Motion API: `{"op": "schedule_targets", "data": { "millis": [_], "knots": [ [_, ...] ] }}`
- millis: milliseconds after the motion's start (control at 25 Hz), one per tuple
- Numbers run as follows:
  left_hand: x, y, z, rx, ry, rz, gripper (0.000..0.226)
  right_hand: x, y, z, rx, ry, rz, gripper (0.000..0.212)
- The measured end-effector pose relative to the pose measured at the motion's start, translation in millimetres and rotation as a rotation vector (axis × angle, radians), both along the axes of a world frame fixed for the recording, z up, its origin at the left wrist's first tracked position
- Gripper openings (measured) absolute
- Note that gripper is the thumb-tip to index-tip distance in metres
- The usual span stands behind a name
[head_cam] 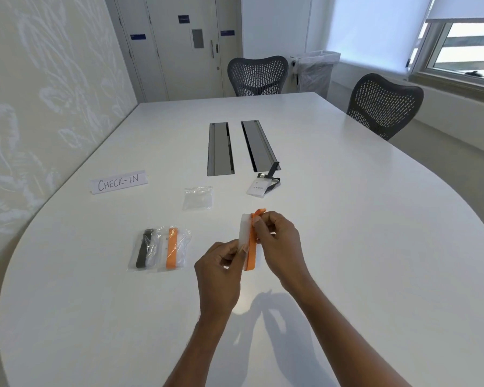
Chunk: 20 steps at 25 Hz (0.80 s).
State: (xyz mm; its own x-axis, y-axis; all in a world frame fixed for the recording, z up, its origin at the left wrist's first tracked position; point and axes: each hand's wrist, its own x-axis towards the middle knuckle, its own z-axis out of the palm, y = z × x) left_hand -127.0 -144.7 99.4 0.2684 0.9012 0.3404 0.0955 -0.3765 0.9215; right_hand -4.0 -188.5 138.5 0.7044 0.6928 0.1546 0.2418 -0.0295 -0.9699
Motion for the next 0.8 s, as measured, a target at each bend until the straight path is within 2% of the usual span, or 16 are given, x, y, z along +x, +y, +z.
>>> {"op": "schedule_targets", "data": {
  "millis": [80,200,280,400,480,560,640,800],
  "knots": [
    [0.3,3.7,-0.9,-0.108,-0.028,-0.051,0.013,4.8,-0.7,-3.1,0.04,-0.113,-0.022,0.009],
    [2.9,5.8,0.3,-0.308,-0.136,-0.141,0.011,15.3,2.7,-7.7,0.039,-0.243,-0.034,0.016],
    [5.6,8.9,-3.8,-0.411,-0.186,-0.177,0.011,21.7,6.9,-8.5,0.009,-0.156,0.003,0.019],
    [10.6,13.8,-17.1,-0.453,-0.148,-0.208,0.014,33.4,11.8,-15.4,-0.042,-0.014,0.038,0.019],
    [16.2,16.0,-26.9,-0.403,-0.056,-0.185,0.027,39.7,14.8,-26.6,-0.091,-0.018,0.019,0.016],
    [22.4,18.5,-37.9,-0.273,0.106,-0.135,0.052,44.2,17.9,-40.1,-0.139,-0.013,0.006,0.013],
    [28.0,20.0,-49.9,-0.133,0.222,-0.131,0.068,47.4,20.2,-53.5,-0.182,-0.005,-0.004,0.012],
    [30.8,24.1,-75.1,-0.052,0.399,-0.245,0.069,54.0,21.9,-76.7,-0.256,-0.015,-0.008,0.013]
  ]
}}
